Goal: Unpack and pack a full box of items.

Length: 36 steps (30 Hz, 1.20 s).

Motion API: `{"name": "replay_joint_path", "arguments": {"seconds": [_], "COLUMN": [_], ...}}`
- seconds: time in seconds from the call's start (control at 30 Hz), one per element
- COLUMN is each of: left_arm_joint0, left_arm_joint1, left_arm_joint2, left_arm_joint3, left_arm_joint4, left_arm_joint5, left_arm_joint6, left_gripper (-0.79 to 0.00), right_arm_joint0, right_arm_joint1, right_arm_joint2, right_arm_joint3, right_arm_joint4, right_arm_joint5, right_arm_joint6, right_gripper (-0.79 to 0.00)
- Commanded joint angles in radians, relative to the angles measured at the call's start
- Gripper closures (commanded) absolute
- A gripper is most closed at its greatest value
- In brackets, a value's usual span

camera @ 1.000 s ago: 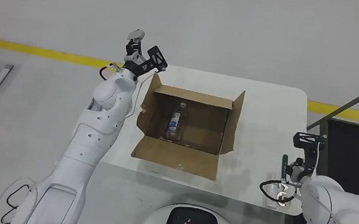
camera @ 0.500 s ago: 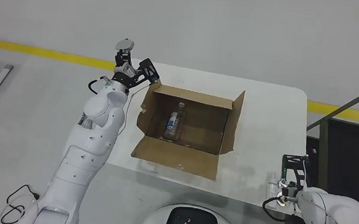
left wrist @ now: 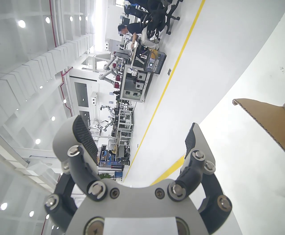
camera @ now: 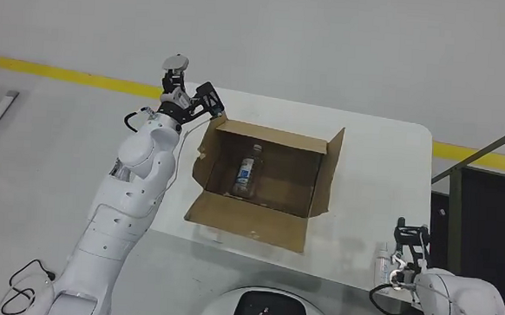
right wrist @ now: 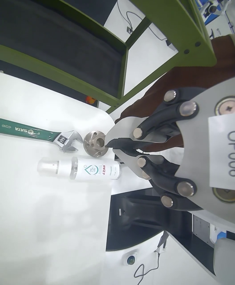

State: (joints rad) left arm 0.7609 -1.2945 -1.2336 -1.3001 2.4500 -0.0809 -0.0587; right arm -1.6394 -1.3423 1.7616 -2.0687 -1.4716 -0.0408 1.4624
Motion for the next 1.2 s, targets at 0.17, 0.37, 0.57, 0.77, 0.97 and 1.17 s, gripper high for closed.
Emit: {"name": "replay_joint_path", "arguments": {"seconds": [0.17,0.37,0.57,0.77,0.97,1.17], "left_arm_joint0": [0.000,0.000,0.000,0.000,0.000,0.000], "left_arm_joint1": [0.000,0.000,0.000,0.000,0.000,0.000], "left_arm_joint2": [0.000,0.000,0.000,0.000,0.000,0.000], "left_arm_joint3": [0.000,0.000,0.000,0.000,0.000,0.000], "left_arm_joint4": [0.000,0.000,0.000,0.000,0.000,0.000], "left_arm_joint5": [0.000,0.000,0.000,0.000,0.000,0.000], "left_arm_joint6": [0.000,0.000,0.000,0.000,0.000,0.000], "left_gripper": [-0.785,-0.785,-0.785,-0.785,-0.785,-0.785], "right_arm_joint0": [-0.006,-0.005,-0.003,0.000,0.010,0.017], "right_arm_joint1": [0.003,0.003,0.004,0.003,0.004,0.005], "right_arm_joint2": [-0.015,-0.028,-0.039,-0.049,-0.060,-0.071], "right_arm_joint3": [0.036,0.073,0.108,0.154,0.193,0.216], "right_arm_joint4": [-0.004,0.006,0.025,0.055,0.067,0.072], "right_arm_joint5": [-0.003,0.011,0.022,0.038,0.056,0.069], "right_arm_joint6": [-0.032,-0.055,-0.089,-0.131,-0.158,-0.170], "right_gripper": [-0.296,-0.348,-0.379,-0.493,-0.471,-0.425]}}
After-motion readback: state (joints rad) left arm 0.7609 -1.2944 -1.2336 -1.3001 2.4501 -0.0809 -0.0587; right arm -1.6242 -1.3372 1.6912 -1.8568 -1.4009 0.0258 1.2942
